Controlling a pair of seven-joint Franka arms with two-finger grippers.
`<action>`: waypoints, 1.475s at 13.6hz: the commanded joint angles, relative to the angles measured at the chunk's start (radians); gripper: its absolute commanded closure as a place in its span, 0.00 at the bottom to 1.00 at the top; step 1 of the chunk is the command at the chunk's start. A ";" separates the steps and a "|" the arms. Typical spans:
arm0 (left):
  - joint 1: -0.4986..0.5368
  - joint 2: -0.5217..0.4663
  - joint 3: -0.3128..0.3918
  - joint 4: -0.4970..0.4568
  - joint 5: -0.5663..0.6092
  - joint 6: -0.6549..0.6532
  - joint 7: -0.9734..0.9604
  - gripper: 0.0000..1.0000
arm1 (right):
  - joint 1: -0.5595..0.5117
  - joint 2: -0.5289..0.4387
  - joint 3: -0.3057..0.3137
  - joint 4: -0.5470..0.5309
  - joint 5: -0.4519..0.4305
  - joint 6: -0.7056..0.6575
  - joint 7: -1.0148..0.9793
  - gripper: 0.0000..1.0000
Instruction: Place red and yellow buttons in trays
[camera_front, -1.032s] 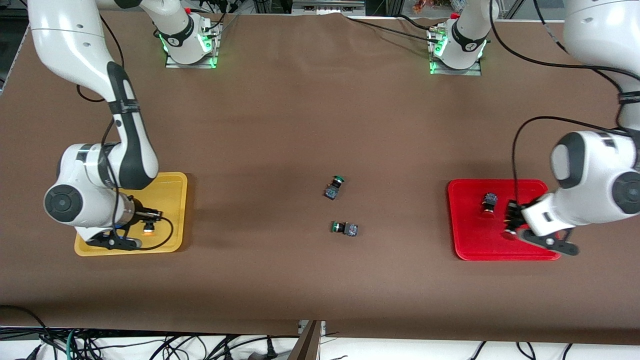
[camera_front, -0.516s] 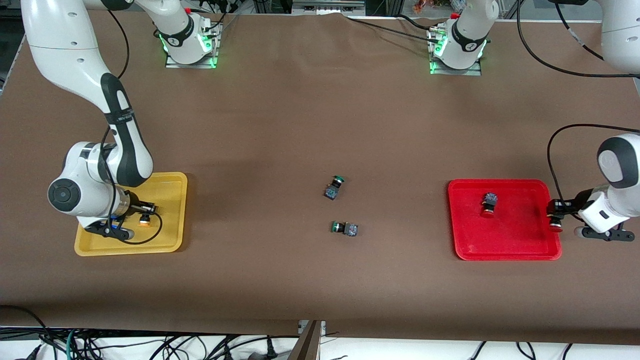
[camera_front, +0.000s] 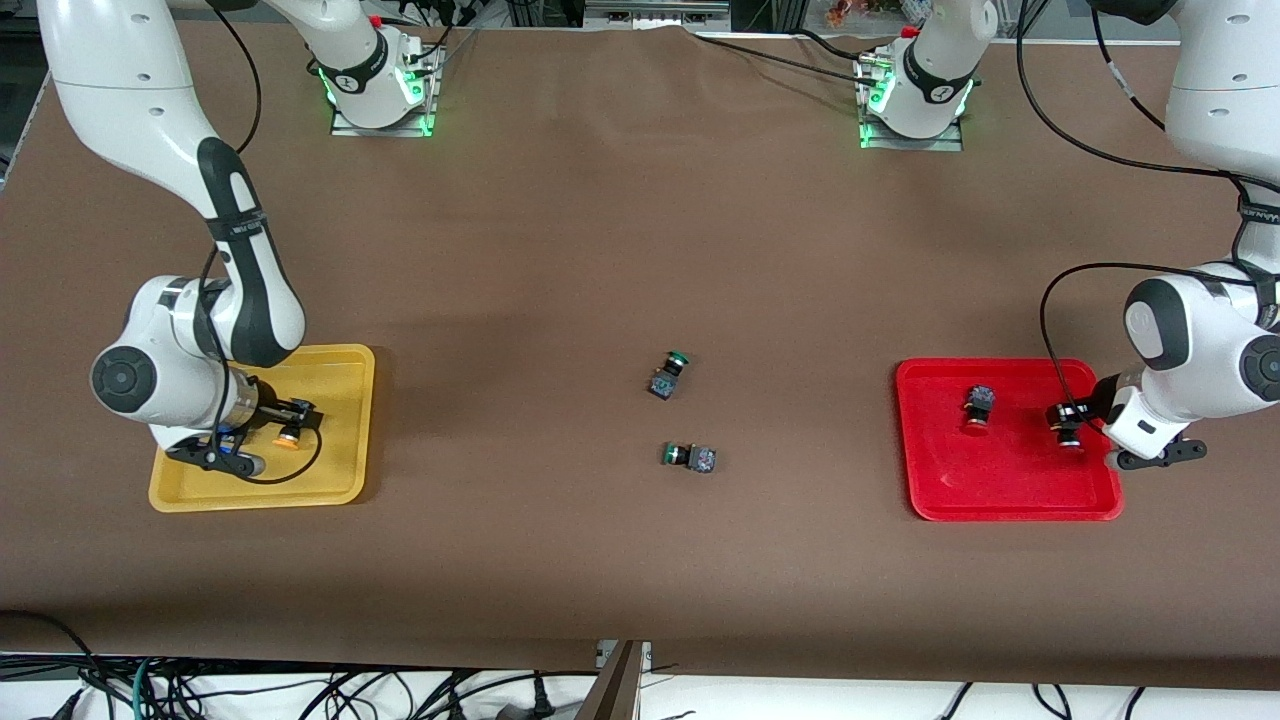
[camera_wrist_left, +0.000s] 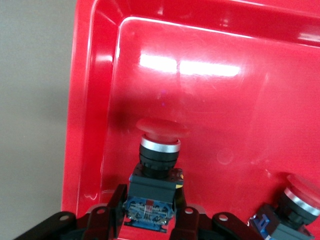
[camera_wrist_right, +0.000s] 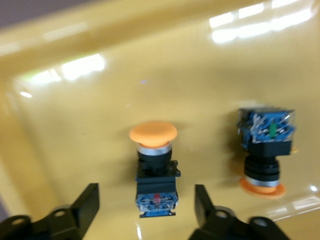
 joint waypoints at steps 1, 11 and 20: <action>-0.005 -0.012 0.002 0.002 -0.009 0.007 -0.020 0.00 | -0.002 -0.085 0.003 0.044 -0.001 -0.097 -0.090 0.00; -0.003 -0.324 -0.035 0.147 -0.030 -0.404 0.003 0.00 | 0.001 -0.281 0.005 0.264 -0.033 -0.558 -0.212 0.00; -0.035 -0.650 -0.147 0.027 -0.030 -0.556 -0.038 0.00 | 0.039 -0.336 0.016 0.371 -0.078 -0.840 -0.206 0.00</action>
